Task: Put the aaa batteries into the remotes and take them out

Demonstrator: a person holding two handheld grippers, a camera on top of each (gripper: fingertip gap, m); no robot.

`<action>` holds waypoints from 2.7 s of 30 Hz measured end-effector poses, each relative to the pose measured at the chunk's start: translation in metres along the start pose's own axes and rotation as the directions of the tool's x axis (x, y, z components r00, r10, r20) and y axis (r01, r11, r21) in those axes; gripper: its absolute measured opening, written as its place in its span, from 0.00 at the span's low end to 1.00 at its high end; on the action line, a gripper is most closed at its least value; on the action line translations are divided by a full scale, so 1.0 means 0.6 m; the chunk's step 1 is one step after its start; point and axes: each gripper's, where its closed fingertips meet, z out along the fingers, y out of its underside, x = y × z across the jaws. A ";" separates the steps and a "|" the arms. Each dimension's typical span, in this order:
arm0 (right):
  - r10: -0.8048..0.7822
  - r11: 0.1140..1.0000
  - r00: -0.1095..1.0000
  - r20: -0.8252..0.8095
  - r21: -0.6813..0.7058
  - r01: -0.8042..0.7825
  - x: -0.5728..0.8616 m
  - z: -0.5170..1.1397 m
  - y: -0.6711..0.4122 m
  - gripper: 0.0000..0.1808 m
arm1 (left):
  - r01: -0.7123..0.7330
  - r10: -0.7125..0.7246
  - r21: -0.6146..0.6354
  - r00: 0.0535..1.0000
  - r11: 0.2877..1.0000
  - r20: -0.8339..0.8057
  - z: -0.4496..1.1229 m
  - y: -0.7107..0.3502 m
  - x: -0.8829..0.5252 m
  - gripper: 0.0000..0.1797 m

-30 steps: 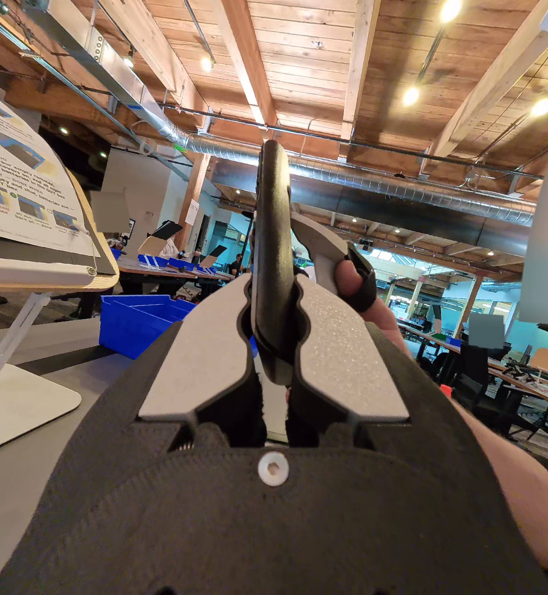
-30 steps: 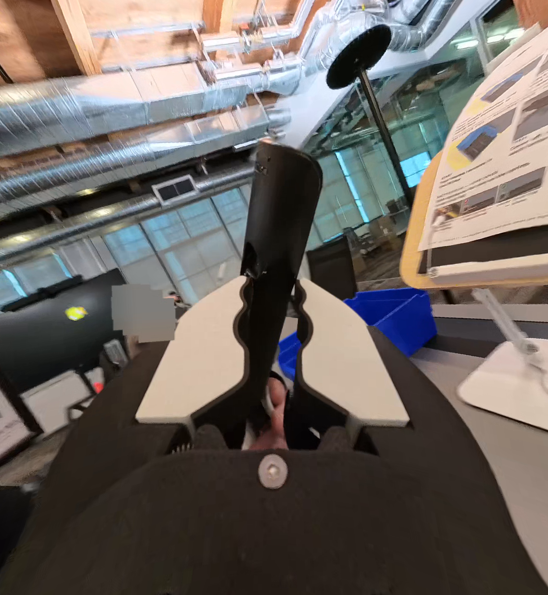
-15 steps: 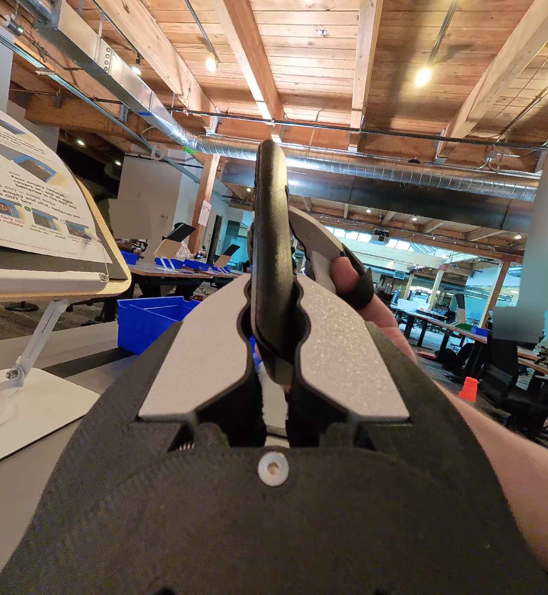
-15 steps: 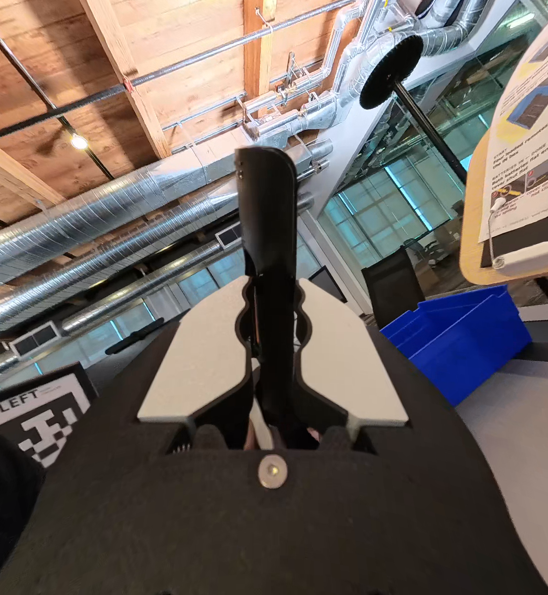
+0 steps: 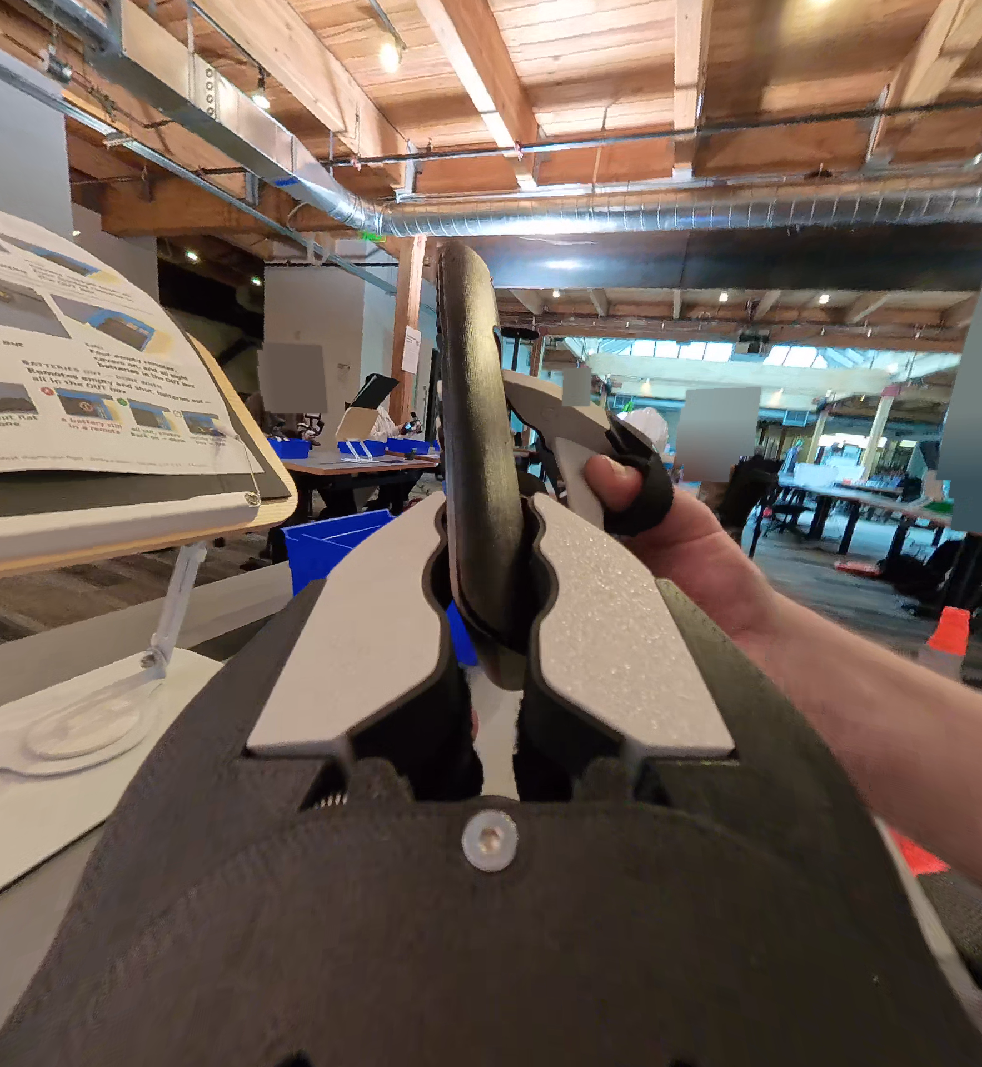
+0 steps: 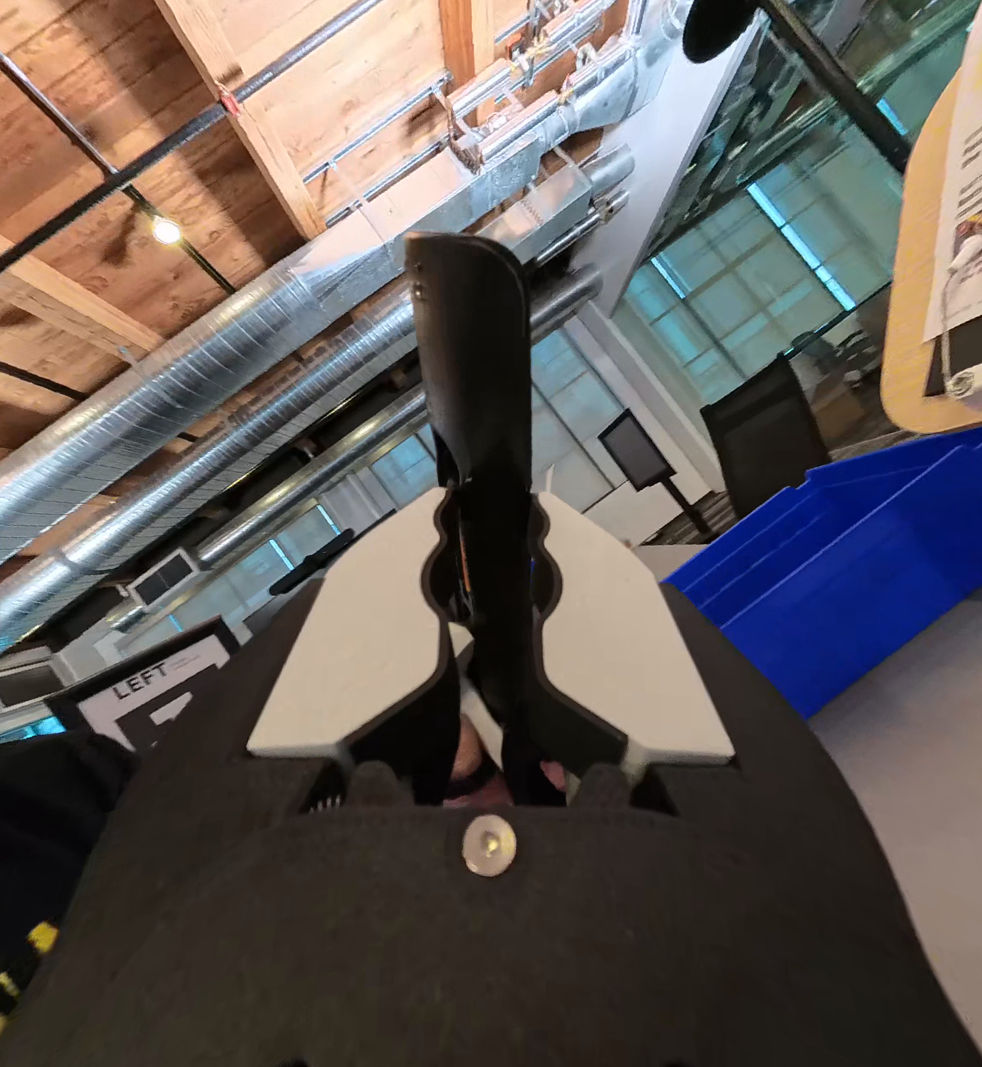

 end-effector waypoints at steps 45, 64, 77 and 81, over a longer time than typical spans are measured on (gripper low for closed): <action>-0.313 0.679 0.908 0.279 -0.602 0.420 -0.015 0.005 0.014 0.11 | -0.251 0.015 -0.456 0.888 0.854 -0.460 0.025 0.088 0.010 0.16; -0.915 -0.400 -0.246 0.320 -0.628 0.668 0.022 0.012 -0.042 0.36 | -0.172 0.058 -0.474 0.968 0.863 -0.244 0.121 0.083 -0.090 0.12; -0.896 -0.438 -0.356 0.266 -0.665 0.604 0.074 0.004 -0.075 0.36 | -0.309 0.243 -0.544 0.951 0.780 -0.192 0.141 0.089 -0.118 0.12; -0.909 -0.412 -0.323 0.261 -0.670 0.617 0.078 0.002 -0.087 0.31 | -0.378 0.341 -0.551 0.924 0.744 -0.173 0.143 0.091 -0.125 0.13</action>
